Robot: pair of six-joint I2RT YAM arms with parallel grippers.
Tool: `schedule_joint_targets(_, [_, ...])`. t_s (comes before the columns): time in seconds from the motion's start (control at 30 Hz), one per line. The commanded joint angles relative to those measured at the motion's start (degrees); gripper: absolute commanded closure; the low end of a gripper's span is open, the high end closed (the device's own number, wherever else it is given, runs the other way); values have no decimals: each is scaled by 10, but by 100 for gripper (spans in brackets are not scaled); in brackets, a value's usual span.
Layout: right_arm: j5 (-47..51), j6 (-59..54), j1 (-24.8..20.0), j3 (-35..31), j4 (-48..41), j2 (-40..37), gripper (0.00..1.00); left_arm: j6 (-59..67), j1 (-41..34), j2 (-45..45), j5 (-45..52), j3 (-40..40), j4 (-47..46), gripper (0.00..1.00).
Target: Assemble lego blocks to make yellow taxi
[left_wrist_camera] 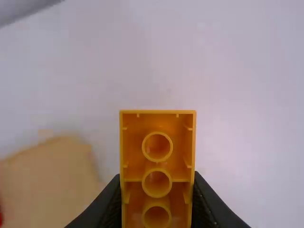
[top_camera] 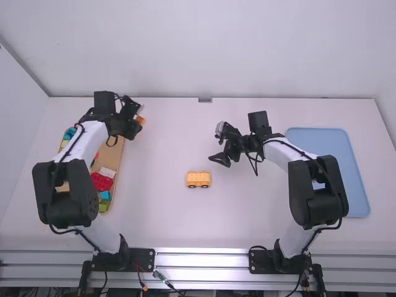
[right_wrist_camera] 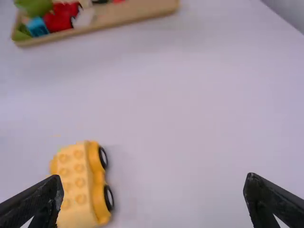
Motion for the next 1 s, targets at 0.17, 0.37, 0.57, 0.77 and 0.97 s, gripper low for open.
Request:
schedule_joint_targets(0.17, [-208, 5, -2, -26, 90, -9, 1, 45, -76, -98, 271, -134, 127, 98])
schedule_joint_targets(0.37, [-337, 97, -5, -56, 234, -9, 1, 42, -127, -103, 411, -210, 245, 98])
schedule_joint_targets(0.57, [-353, 214, 15, -57, 320, -9, 1, 42, -167, -103, 532, -250, 353, 98])
schedule_joint_targets(0.77, [-346, 366, 27, -57, 405, -9, 14, 3, -200, -103, 545, -276, 443, 98])
schedule_joint_targets(0.97, [-351, 367, 28, -57, 411, -9, 37, -33, -198, -103, 545, -287, 495, 98])
